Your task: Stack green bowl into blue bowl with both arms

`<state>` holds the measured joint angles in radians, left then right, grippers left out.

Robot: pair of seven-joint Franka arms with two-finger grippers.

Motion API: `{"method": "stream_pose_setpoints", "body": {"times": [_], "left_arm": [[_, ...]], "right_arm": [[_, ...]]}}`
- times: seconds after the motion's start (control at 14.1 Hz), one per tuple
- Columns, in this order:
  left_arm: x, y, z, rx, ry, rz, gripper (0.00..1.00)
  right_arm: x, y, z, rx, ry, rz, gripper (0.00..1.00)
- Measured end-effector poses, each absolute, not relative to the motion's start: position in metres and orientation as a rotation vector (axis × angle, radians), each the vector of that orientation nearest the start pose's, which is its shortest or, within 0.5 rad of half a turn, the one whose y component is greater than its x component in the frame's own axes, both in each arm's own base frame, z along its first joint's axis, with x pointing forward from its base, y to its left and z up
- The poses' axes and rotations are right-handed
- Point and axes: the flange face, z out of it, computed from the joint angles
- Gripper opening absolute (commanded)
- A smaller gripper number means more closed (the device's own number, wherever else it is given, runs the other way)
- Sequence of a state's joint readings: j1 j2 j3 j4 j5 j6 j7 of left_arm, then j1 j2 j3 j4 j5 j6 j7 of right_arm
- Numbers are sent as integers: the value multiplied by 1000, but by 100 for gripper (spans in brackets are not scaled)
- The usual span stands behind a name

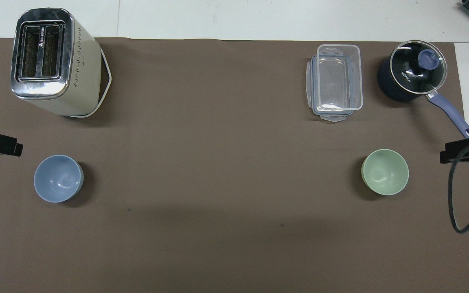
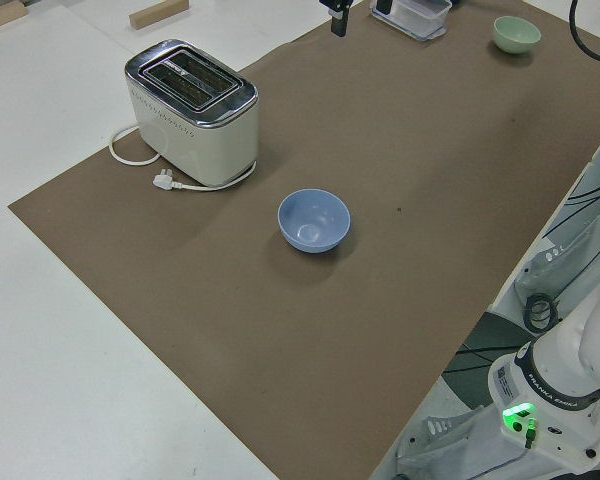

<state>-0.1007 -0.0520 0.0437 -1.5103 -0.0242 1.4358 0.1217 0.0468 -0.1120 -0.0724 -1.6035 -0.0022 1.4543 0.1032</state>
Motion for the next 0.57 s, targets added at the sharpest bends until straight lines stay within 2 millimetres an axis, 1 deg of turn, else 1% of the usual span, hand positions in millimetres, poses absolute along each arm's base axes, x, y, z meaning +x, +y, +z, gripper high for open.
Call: {"method": "stream_pose_setpoints", "body": {"times": [0.57], "left_arm": [[523,-32,669,-3155,288,34,100]], "right_arm": [[507,-16,658,-3119,203,60,100]]}}
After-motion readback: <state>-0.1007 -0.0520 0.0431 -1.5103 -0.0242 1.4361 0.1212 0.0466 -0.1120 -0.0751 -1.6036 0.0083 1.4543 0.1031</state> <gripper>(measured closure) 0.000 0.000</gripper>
